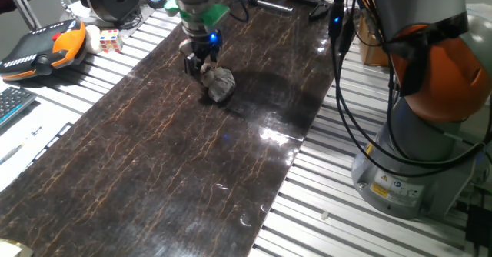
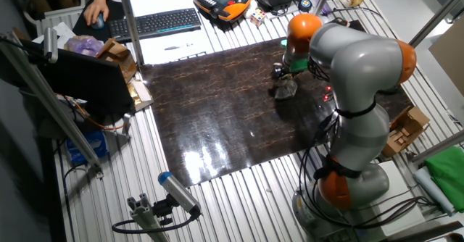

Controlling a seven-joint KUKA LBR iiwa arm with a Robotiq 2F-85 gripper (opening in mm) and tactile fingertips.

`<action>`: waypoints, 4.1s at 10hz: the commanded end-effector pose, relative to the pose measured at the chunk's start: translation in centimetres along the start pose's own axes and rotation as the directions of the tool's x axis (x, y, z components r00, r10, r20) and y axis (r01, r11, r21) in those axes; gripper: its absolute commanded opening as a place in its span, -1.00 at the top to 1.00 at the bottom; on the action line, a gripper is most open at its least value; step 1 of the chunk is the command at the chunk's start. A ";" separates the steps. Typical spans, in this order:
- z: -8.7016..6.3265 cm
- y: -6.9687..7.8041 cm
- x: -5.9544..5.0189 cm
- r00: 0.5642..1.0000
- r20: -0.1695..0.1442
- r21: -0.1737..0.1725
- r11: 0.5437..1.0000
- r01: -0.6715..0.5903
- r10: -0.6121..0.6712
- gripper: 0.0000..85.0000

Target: Pick up a bag of things

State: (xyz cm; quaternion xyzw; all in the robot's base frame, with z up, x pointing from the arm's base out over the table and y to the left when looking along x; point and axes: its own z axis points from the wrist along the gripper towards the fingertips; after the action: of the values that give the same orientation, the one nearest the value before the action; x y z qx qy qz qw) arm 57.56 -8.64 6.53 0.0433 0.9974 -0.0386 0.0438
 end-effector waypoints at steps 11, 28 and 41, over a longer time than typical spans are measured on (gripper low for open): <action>2.2 -0.1 0.7 1.000 0.010 -0.054 0.998 0.028 -0.027 0.17; -4.3 1.4 1.5 0.999 0.028 -0.034 0.999 0.036 -0.035 0.98; -12.7 5.2 1.8 0.998 -0.056 -0.030 1.000 -0.006 0.004 0.98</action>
State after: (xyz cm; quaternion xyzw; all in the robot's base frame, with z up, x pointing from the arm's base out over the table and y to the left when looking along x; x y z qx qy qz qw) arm 55.06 -2.25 18.73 0.0463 0.9985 -0.0226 0.0167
